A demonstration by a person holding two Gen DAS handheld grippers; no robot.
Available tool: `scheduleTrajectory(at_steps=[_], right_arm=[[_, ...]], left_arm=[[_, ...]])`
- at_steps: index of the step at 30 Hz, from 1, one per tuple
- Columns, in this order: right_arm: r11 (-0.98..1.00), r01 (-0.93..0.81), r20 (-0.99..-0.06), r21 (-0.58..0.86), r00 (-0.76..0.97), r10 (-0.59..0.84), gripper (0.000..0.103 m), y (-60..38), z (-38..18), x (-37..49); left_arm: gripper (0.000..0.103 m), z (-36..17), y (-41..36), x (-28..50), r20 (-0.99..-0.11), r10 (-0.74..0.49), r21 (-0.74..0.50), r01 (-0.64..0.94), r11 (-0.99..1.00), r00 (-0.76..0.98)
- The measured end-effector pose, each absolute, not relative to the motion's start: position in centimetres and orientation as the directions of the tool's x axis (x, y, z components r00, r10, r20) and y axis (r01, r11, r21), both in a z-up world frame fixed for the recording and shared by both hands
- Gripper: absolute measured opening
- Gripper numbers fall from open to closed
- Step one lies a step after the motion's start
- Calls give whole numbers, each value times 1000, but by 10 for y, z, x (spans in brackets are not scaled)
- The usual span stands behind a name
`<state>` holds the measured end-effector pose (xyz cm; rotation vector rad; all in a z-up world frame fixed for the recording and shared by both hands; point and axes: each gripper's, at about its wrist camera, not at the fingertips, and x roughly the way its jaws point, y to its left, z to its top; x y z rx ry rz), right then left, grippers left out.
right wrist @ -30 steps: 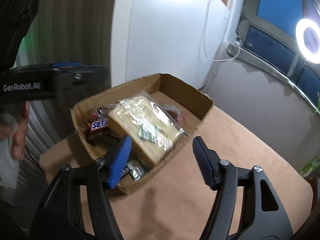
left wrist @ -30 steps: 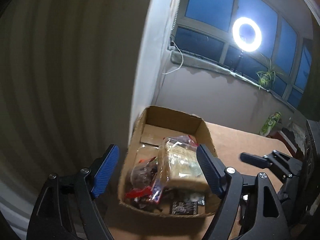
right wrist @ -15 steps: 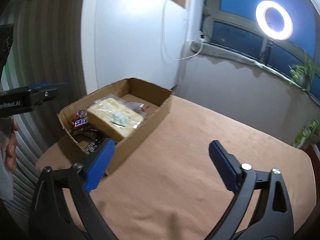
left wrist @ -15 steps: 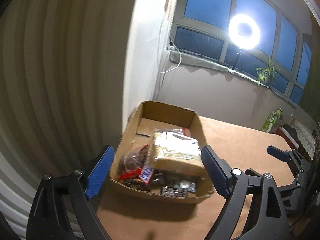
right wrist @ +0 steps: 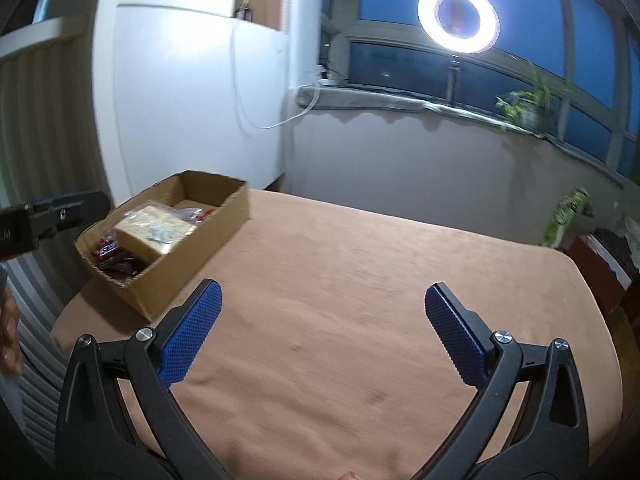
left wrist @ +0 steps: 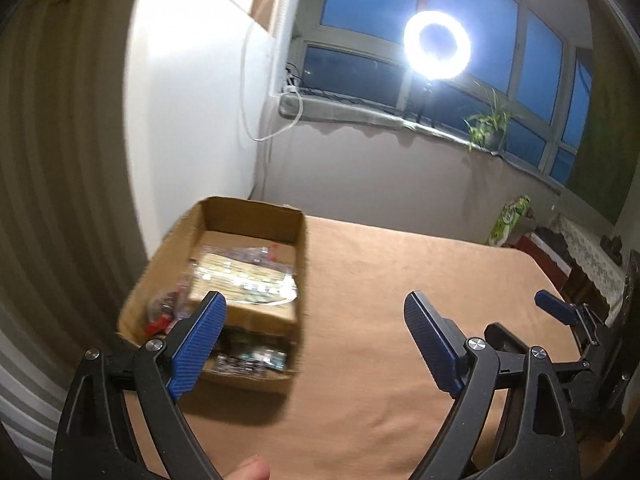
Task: Organize snacks
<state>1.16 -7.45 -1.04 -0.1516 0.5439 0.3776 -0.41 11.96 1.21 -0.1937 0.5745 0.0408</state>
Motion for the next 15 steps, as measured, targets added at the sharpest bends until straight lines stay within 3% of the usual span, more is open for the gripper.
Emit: scheduleTrajectory(at_steps=[5,7,15], right_arm=[[946,-323,-517,-36,816,259,103,-113,-6,9],[957,-288,-513,-29,826,233,103,-131,-5,9],[983,-185,-529,-21,836,146,103,-187,-8,11]], left_arm=[[91,13,91,2,-544,-34,-168,-69,983,838],[103,13,79,5,-550,-36,-155,-60,986,834],[103,12,25,11,-558,-79,-94,31,995,826]])
